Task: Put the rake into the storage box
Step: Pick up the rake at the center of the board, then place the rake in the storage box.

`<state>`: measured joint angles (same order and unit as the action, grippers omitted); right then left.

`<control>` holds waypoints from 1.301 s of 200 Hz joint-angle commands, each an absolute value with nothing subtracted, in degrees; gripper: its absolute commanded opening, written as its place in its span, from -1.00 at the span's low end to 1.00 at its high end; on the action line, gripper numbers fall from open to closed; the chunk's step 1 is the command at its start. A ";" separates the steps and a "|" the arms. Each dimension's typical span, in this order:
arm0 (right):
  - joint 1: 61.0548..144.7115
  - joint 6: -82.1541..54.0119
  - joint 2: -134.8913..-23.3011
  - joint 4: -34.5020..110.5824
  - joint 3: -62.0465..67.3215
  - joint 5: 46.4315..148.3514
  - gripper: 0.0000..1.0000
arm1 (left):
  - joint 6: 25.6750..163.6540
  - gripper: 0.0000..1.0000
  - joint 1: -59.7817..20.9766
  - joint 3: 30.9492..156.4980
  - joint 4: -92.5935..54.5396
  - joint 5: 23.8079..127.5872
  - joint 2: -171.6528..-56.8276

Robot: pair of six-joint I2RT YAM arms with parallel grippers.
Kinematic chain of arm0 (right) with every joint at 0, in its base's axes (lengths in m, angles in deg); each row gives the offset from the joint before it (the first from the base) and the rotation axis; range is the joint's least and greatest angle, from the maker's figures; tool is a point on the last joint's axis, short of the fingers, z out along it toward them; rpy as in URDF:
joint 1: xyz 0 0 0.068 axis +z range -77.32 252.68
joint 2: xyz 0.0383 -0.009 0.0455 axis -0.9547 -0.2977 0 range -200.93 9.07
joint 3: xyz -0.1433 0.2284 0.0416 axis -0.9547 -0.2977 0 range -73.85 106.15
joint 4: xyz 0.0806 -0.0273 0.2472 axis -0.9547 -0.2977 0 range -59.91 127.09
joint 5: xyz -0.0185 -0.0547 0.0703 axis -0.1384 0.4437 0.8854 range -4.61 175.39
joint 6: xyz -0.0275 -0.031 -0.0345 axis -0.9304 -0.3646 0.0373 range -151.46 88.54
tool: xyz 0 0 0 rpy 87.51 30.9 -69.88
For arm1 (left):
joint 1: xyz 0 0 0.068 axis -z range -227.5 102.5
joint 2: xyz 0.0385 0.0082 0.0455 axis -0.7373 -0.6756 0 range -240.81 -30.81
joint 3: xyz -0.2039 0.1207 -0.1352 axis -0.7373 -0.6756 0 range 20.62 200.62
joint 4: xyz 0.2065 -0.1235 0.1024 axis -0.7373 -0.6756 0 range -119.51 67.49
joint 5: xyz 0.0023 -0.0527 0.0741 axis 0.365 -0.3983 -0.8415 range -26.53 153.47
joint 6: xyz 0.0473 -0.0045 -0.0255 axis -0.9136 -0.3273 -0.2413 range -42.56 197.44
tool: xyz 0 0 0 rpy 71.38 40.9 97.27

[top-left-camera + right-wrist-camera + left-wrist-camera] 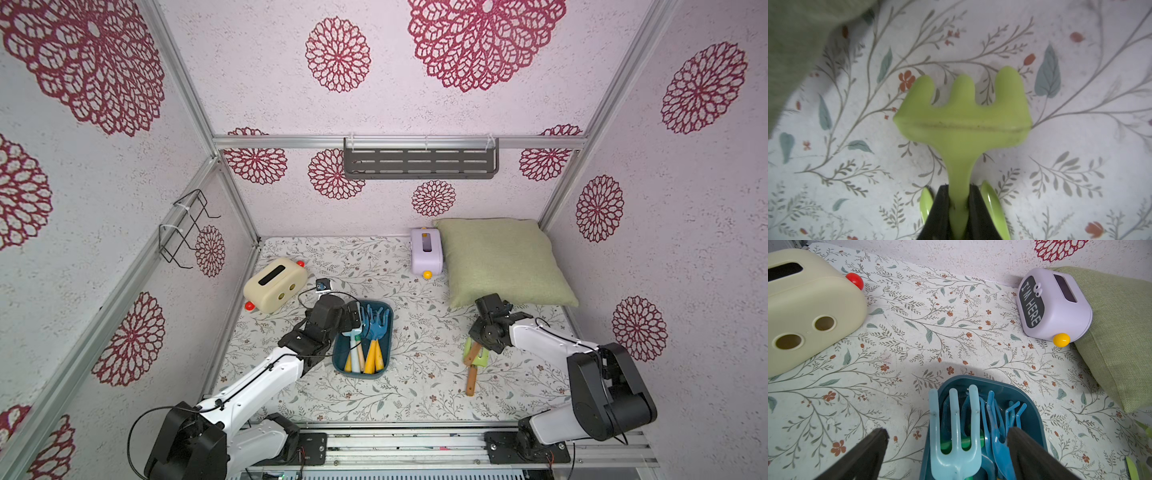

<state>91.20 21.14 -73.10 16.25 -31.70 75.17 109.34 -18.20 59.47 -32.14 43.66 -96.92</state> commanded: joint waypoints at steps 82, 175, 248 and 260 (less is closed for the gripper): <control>92.90 20.39 -62.07 15.47 -36.03 77.86 -1.00 | 109.17 0.95 -18.32 58.50 -29.70 44.30 -95.61; 109.21 22.63 -65.91 19.59 -28.55 81.09 -1.00 | 110.12 0.95 -18.77 57.73 -29.28 42.27 -95.32; 122.84 22.55 -76.91 24.40 -16.12 83.57 -1.00 | 114.98 0.95 -27.75 55.80 -28.90 50.41 -95.62; 123.83 22.52 -78.88 25.36 -14.38 84.74 -1.00 | 115.06 0.95 -28.09 55.61 -29.07 50.54 -95.19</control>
<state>122.15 22.17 -76.29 22.39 -18.00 82.67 113.65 -26.86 56.32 -30.10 48.03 -96.28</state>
